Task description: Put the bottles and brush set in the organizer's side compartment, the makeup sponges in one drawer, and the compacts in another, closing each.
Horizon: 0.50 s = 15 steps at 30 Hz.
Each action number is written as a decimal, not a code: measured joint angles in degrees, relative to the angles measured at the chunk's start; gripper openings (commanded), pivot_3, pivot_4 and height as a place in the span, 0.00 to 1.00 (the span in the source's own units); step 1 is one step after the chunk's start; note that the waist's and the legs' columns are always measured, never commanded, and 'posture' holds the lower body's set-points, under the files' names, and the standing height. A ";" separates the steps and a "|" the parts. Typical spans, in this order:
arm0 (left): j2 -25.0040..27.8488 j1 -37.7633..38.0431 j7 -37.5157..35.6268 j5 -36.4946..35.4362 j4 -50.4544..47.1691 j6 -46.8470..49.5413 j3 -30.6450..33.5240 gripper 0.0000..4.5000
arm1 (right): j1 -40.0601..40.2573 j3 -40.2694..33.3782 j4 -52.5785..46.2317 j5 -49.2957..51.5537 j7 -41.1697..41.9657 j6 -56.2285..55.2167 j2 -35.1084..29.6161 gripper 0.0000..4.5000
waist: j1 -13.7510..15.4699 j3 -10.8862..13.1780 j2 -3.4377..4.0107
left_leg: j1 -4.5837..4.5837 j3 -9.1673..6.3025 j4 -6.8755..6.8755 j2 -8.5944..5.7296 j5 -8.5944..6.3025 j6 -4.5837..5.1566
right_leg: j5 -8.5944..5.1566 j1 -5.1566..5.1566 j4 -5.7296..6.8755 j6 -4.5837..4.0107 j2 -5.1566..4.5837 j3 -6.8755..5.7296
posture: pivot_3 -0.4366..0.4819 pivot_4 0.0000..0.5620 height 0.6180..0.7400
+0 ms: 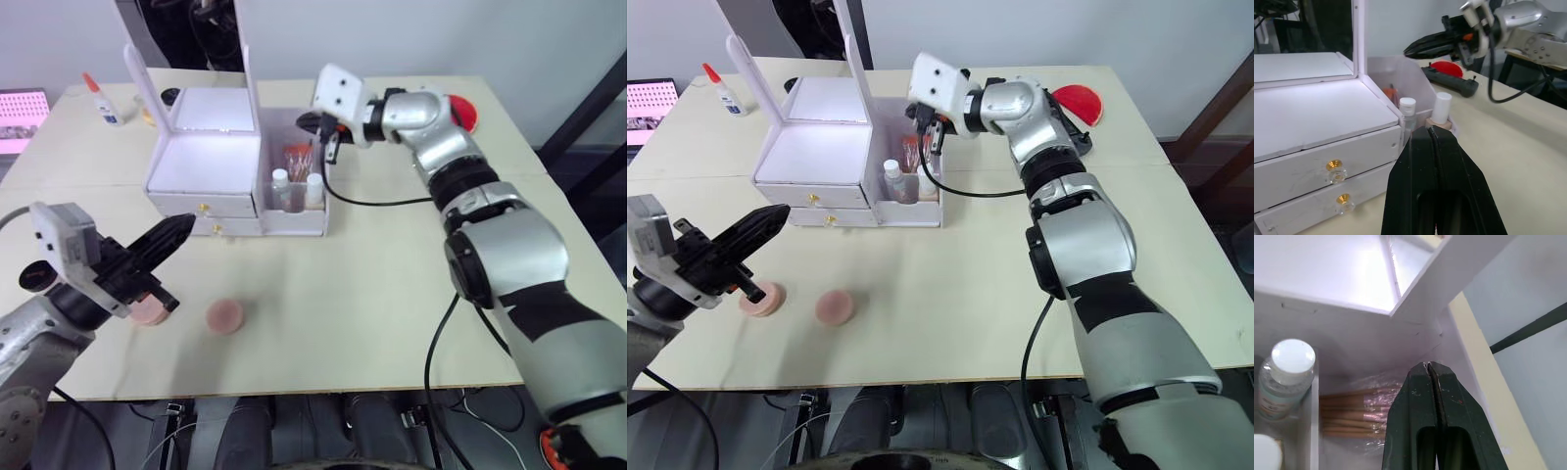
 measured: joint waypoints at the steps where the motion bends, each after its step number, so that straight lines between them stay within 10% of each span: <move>1: 0.14 0.01 -0.34 0.11 0.41 -0.02 0.06 0.00 | 0.02 -1.34 -0.11 1.37 1.86 0.73 -0.81 0.01 | 0.01 0.00 0.00 | 0.00 0.00 0.00 0.00 0.00 0.00 | 0.00 0.00 0.00 -0.01 0.00 0.00 | 0.48 0.27 1.00; 4: 1.17 0.39 -1.97 1.75 2.46 -0.72 1.68 0.06 | 1.64 -5.39 -2.09 6.11 8.11 3.44 -4.97 0.06 | 0.10 -0.01 -0.01 | 0.00 0.00 0.00 0.00 0.00 0.00 | -0.02 0.04 -0.03 -0.04 0.00 0.00 | 0.48 0.27 1.00; 13: -0.20 13.49 -10.88 11.76 13.61 -9.13 17.16 0.99 | 18.26 -14.79 -13.59 17.53 18.95 15.29 -18.64 0.98 | -0.22 0.00 0.01 | 0.12 0.09 -0.06 0.01 -0.01 0.00 | -0.05 0.05 -0.06 -0.07 -0.01 0.02 | 0.48 0.27 1.00; 15: -3.40 18.50 -12.41 14.51 18.16 -12.45 21.65 1.00 | 25.10 -17.11 -16.12 19.04 18.54 16.23 -23.29 0.99 | 0.07 -0.01 0.00 | 0.10 0.18 -0.06 0.00 -0.02 0.01 | -0.10 0.11 -0.17 -0.03 -0.09 0.03 | 0.48 0.27 1.00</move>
